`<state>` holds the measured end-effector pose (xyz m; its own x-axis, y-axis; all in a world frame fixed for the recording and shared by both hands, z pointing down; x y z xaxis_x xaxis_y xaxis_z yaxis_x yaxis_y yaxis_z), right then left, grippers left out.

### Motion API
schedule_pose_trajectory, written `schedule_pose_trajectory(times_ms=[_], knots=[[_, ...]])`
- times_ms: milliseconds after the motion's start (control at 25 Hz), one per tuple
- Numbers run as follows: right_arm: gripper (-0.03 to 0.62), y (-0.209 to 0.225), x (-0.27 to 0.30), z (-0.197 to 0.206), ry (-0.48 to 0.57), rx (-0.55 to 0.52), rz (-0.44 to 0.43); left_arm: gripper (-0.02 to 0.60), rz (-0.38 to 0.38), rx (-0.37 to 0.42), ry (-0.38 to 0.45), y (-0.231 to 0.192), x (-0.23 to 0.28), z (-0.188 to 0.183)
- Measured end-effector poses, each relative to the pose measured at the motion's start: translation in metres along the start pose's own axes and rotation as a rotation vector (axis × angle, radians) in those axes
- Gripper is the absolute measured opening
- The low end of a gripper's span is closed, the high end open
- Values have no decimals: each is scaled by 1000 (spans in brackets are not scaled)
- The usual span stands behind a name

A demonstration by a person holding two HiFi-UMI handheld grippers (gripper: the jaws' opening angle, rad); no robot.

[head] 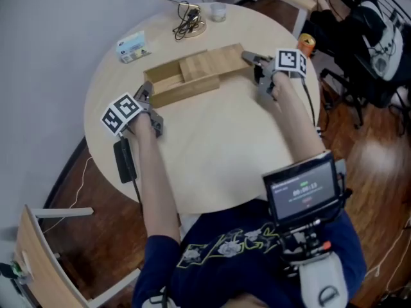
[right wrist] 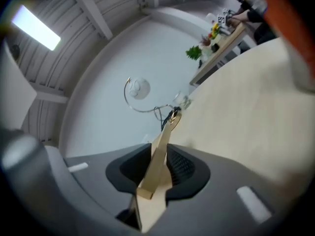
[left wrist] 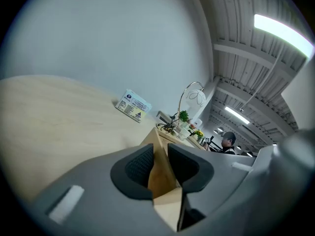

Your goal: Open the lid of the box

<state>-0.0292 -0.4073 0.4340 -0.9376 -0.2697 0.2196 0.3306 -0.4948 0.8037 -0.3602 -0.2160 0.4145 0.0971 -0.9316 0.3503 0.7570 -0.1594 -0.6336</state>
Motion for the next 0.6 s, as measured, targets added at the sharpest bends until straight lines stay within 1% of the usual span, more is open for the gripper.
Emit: schedule_pose_trajectory(times_ms=[80, 160, 240, 320, 360, 400, 440, 520, 560, 600], knots=[[86, 18, -37, -14, 82, 50, 8, 92, -17, 12, 12, -1, 0, -2], [84, 17, -58, -17, 149, 24, 19, 89, -27, 13, 30, -5, -2, -3], [84, 5, -70, -14, 209, -60, 40, 89, -41, 16, 44, -7, -2, -3], [92, -11, -78, -10, 272, -171, 71, 89, -55, 26, 50, -7, 0, -2], [100, -20, -82, -8, 307, -230, 91, 89, -57, 37, 66, -5, -2, -3], [92, -28, -87, -7, 343, -289, 113, 89, -57, 58, 111, -3, -8, -6], [118, -37, -92, -6, 381, -347, 135, 73, -54, 87, 194, 1, -22, -11], [217, -53, -101, -3, 456, -457, 174, 40, -25, 154, 408, 9, -61, -25], [252, -61, -105, -1, 487, -508, 183, 38, 22, 189, 478, 17, -78, -29], [248, -69, -107, 3, 510, -556, 178, 30, 98, 232, 502, 30, -88, -27]])
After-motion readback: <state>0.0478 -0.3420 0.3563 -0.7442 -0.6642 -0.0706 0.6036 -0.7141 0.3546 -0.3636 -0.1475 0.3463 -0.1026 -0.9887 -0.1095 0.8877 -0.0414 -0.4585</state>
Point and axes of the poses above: the fingertips, and each gripper's own axes: x forward along the fingers, y to its right, z out of its underside, the point moved 2 cm from there along -x, backward along the fingers, and after that the axes turned 7 degrees about -y, right-handed, at the moved point
